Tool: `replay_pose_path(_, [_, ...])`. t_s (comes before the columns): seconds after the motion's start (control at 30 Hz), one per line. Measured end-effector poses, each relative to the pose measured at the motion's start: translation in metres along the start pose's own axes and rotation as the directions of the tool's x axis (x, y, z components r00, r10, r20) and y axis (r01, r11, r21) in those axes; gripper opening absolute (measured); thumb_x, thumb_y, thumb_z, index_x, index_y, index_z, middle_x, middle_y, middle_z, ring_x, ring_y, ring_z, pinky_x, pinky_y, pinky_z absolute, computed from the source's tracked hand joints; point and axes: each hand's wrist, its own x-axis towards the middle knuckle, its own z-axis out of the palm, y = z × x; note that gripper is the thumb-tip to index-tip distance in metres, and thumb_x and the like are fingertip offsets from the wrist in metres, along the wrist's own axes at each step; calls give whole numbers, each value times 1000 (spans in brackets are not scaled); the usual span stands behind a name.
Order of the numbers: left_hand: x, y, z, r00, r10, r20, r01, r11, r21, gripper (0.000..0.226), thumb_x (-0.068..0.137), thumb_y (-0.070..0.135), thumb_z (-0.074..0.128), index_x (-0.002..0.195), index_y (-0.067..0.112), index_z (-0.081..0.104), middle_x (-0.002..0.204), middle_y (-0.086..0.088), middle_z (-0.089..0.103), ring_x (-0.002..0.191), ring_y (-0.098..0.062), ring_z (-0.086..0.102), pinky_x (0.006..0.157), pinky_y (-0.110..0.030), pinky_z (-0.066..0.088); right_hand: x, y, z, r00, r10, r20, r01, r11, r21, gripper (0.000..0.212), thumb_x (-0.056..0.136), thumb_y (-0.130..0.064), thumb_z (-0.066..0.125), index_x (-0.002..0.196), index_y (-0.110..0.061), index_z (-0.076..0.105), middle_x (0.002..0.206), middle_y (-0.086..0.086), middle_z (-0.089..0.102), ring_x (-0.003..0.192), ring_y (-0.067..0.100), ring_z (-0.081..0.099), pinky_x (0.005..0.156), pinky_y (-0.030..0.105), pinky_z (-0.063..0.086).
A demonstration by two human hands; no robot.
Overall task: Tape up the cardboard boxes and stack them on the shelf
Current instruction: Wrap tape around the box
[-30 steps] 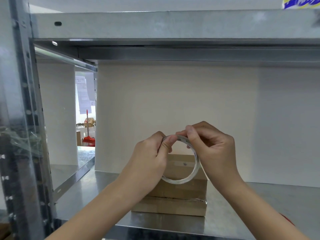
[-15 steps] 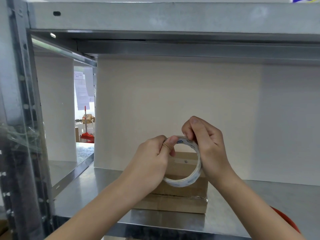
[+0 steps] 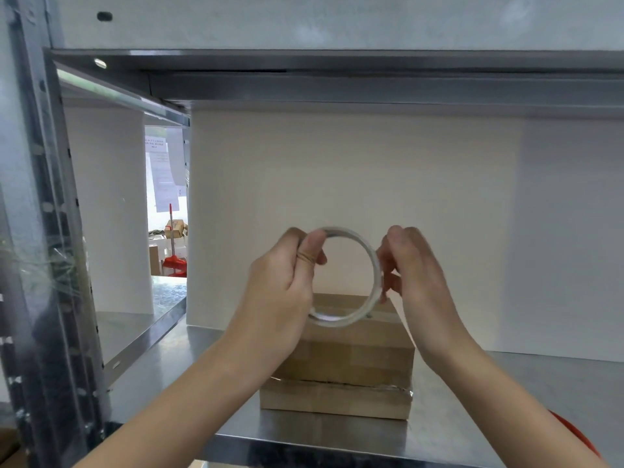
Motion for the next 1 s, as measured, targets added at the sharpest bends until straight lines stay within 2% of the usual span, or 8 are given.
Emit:
replay_pose_path(0.07, [5,-3,-1,996,74,-41,-73,997,36,35,104,45,33,92,23,58,66,-3,53,61,-17,52,56,-34,43,-4,-1,0,979,68,191,-52,995,-87,61,96,-72,27,78,-26,62,87,-7,64,85,1,61,83,10,41])
replay_pose_path(0.13, [10,-12,-1,992,124,-29,-119,983,139,31,107,39,34,108,26,62,88,6,58,86,-10,57,72,-29,48,-8,-5,-1,960,59,273,-63,998,6,55,97,-56,31,72,-24,68,87,-5,70,92,-1,64,83,0,37])
replay_pose_path(0.23, [11,-18,-5,986,166,-12,-162,973,166,33,100,31,47,130,32,63,114,12,54,111,-10,54,91,-18,45,-4,-6,-9,966,-14,258,-12,995,98,41,98,-40,39,78,-12,61,68,-2,66,79,11,67,78,14,48])
replay_pose_path(0.37, [9,-7,-7,979,201,28,-202,979,28,26,98,30,61,119,21,73,107,8,66,106,-12,63,84,-14,48,-4,3,-11,953,-104,285,114,993,-18,41,103,-41,39,82,-8,53,64,0,56,69,19,56,72,22,46])
replay_pose_path(0.57, [10,-4,-10,985,174,6,-173,984,-39,16,87,21,75,102,22,80,97,9,72,97,-16,68,82,-19,52,-8,5,-9,942,-140,303,205,959,-194,24,100,-47,40,77,-42,47,68,3,49,64,21,48,63,25,41])
replay_pose_path(0.73, [14,1,-17,996,31,81,-13,977,-211,10,80,11,80,90,13,82,89,1,76,86,-13,72,81,-24,57,-12,10,-12,921,-145,361,246,936,-251,40,98,-51,38,81,-16,47,70,2,46,64,19,44,61,33,38])
replay_pose_path(0.87, [21,-1,-23,984,-11,180,48,978,-203,5,82,10,78,87,8,80,86,-3,76,81,-17,71,76,-24,58,-13,12,-13,910,-148,386,267,923,-277,34,99,-49,38,78,-23,45,71,-2,48,64,14,45,60,25,36])
replay_pose_path(1.0, [23,-5,-19,970,-28,242,64,987,-146,5,87,11,74,84,13,77,81,0,75,73,-7,64,68,-15,50,-13,15,-13,906,-152,395,289,904,-316,33,99,-49,38,76,-25,40,71,-2,45,62,11,41,58,22,32])
